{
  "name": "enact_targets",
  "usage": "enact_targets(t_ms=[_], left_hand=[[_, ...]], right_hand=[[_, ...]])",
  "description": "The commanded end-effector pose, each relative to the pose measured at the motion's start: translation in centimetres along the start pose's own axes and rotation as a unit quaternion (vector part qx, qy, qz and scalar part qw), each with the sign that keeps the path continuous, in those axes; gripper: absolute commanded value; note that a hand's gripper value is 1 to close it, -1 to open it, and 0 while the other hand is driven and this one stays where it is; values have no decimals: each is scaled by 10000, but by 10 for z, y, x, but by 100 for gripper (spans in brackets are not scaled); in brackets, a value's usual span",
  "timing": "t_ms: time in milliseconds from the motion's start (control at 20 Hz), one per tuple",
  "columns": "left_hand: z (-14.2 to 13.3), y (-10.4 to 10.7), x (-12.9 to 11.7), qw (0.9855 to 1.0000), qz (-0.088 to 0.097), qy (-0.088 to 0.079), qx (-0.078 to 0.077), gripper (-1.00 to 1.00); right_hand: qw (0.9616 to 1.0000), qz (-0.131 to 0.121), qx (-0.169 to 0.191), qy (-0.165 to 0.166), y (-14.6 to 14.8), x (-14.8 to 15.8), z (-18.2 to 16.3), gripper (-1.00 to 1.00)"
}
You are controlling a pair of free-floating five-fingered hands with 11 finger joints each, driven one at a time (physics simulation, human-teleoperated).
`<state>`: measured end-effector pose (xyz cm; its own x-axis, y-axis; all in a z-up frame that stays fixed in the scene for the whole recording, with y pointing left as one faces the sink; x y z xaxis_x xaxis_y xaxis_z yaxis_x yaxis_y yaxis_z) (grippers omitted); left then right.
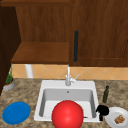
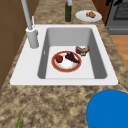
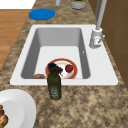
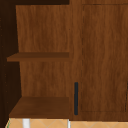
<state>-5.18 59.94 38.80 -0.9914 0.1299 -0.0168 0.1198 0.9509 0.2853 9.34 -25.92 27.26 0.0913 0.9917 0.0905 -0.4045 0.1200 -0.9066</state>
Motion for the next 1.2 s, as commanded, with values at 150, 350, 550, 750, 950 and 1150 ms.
enact_targets(t_ms=[150,350,550,750,950,1150], left_hand=[[29,-40,-11,9985,-27,91,-541,-100],[41,-57,-12,9972,-38,135,-739,-100],[51,-69,-13,9949,-85,197,-981,-100],[60,-81,-14,9922,-108,250,-1216,-100],[67,-98,-16,9903,-61,263,-1366,-100],[64,-121,-19,9903,24,249,-1363,-100]], right_hand=[[10000,0,0,0,0,0,0,0],[10000,0,0,0,0,0,0,0],[10000,0,0,0,0,0,0,0],[10000,0,0,0,0,0,0,0],[10000,0,0,0,0,0,0,0],[10000,0,0,0,0,0,0,0]])
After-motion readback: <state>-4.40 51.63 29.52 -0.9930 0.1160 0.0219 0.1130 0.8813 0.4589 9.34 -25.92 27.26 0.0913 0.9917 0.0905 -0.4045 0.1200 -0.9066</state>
